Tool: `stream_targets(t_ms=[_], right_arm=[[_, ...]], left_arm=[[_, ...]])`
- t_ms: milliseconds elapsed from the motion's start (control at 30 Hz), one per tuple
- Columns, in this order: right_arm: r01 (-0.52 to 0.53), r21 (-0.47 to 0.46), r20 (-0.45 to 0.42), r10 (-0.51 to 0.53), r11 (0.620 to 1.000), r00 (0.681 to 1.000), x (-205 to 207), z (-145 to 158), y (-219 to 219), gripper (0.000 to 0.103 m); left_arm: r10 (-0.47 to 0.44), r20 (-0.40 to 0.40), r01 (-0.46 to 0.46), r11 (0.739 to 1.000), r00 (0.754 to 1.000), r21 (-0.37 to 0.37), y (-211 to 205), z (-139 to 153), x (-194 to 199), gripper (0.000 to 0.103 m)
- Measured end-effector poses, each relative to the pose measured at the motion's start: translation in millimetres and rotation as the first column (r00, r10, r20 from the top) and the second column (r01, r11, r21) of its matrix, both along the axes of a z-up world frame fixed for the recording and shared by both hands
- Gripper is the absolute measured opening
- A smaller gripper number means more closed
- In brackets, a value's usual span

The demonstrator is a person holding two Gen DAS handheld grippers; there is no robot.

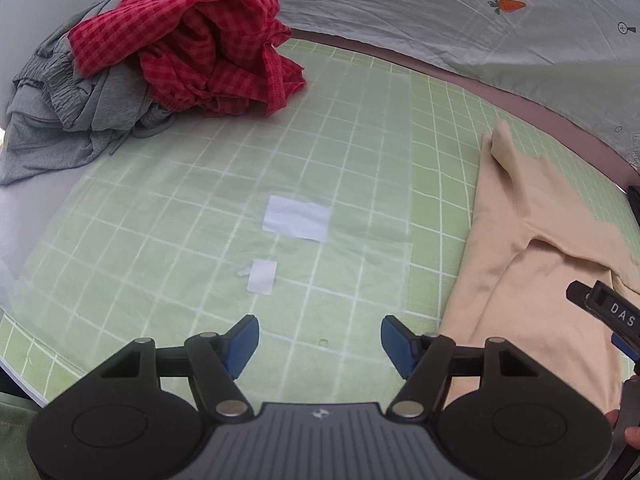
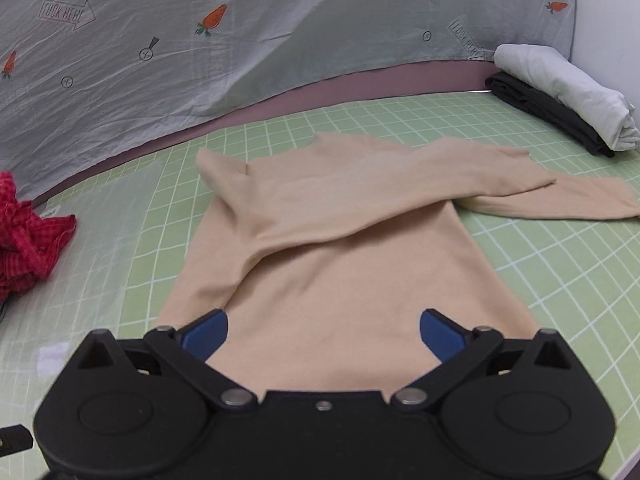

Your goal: Fold clothes

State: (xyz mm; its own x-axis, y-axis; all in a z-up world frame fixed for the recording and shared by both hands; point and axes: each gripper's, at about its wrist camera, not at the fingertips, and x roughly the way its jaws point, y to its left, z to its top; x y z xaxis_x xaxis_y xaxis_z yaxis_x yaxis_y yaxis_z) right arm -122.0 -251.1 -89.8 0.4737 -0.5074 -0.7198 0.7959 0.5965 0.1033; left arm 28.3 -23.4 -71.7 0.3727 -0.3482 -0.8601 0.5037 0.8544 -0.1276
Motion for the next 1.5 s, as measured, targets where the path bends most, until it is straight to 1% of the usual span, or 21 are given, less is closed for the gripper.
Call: stream_targets(t_ms=[100,200,267,300,367,400,433,467,567,733,800,900,967,1000,1033,1267,1400,1433,1467,1500], right_arm=[[-0.034,0.003,-0.034,0.034,0.999,0.999,15.7,-5.1,24.6,0.101],[-0.047,0.034,-0.028,0.048,0.998,0.998,23.9,-7.5,41.2,0.092],[-0.059,0.056,-0.006,0.06,0.997,0.998,27.3,-8.7,53.2,0.08],[-0.067,0.054,-0.001,0.067,0.996,0.998,29.3,-9.3,60.2,0.077],[-0.086,0.061,0.001,0.086,0.994,0.996,32.6,-11.7,69.5,0.065],[-0.091,0.071,0.003,0.091,0.993,0.996,34.4,-13.7,72.6,0.062],[-0.09,0.083,0.004,0.09,0.992,0.996,35.9,-15.5,74.6,0.056],[-0.088,0.094,0.005,0.088,0.992,0.996,37.1,-17.1,76.2,0.048],[-0.082,0.116,0.015,0.081,0.99,0.997,38.4,-20.2,78.7,0.042],[-0.111,0.138,0.039,0.107,0.984,0.994,41.8,-21.9,86.8,0.039],[-0.122,0.155,0.037,0.118,0.98,0.992,43.0,-23.7,88.2,0.035],[-0.136,0.189,0.017,0.136,0.972,0.991,44.7,-29.5,88.2,0.021],[-0.15,0.208,0.009,0.151,0.967,0.988,45.4,-32.7,88.2,0.006],[-0.161,0.205,0.011,0.163,0.965,0.987,44.7,-32.3,88.2,0.002],[-0.165,0.2,0.007,0.167,0.966,0.986,43.8,-31.4,87.8,0.0],[-0.173,0.153,0.03,0.17,0.973,0.985,23.0,-15.8,77.1,0.0],[-0.169,0.191,0.068,0.159,0.967,0.985,10.2,-12.1,65.8,0.001],[-0.171,0.191,0.063,0.162,0.966,0.985,9.2,-11.9,65.5,0.004],[-0.176,0.192,0.06,0.167,0.965,0.984,9.1,-11.9,65.4,0.009],[-0.18,0.193,0.056,0.172,0.965,0.984,9.7,-12.2,65.9,0.011]], left_arm=[[-0.016,0.002,0.016,1.0,1.0,-0.013,10.2,0.6,6.3,0.069],[-0.035,0.003,0.035,0.999,0.999,-0.009,17.4,-0.8,9.9,0.069],[-0.043,-0.004,0.043,0.999,0.999,-0.001,21.9,-3.3,13.0,0.069],[-0.045,-0.007,0.045,0.999,0.999,0.002,24.4,-4.5,14.3,0.069],[-0.046,-0.015,0.047,0.999,0.999,0.007,29.8,-7.1,16.9,0.069],[-0.045,-0.019,0.046,0.999,0.999,0.009,32.1,-8.2,18.2,0.069],[-0.045,-0.022,0.045,0.999,0.999,0.01,34.2,-9.1,19.3,0.069],[-0.045,-0.024,0.045,0.999,0.999,0.011,35.9,-9.6,20.1,0.069],[-0.047,-0.027,0.047,0.999,0.999,0.015,39.7,-10.6,22.1,0.069],[-0.057,-0.029,0.058,0.998,0.998,0.018,41.5,-11.5,24.5,0.069],[-0.064,-0.031,0.065,0.998,0.997,0.021,41.1,-12.4,24.3,0.069],[-0.076,-0.037,0.077,0.997,0.996,0.027,38.9,-14.4,23.2,0.069],[-0.082,-0.036,0.083,0.996,0.996,0.026,36.9,-14.4,21.5,0.069],[-0.086,-0.037,0.087,0.996,0.996,0.024,35.4,-14.3,20.7,0.069],[-0.09,-0.038,0.091,0.996,0.995,0.022,33.5,-14.3,19.5,0.069],[-0.124,-0.059,0.124,0.992,0.991,0.001,10.9,-15.8,8.8,0.069],[-0.141,-0.068,0.14,0.99,0.988,-0.018,-5.5,-15.2,0.1,0.069],[-0.144,-0.067,0.142,0.99,0.987,-0.02,-7.7,-14.6,-1.5,0.069],[-0.144,-0.066,0.143,0.99,0.987,-0.021,-8.6,-13.9,-3.0,0.069],[-0.142,-0.063,0.141,0.99,0.988,-0.02,-8.4,-13.2,-4.4,0.069]])
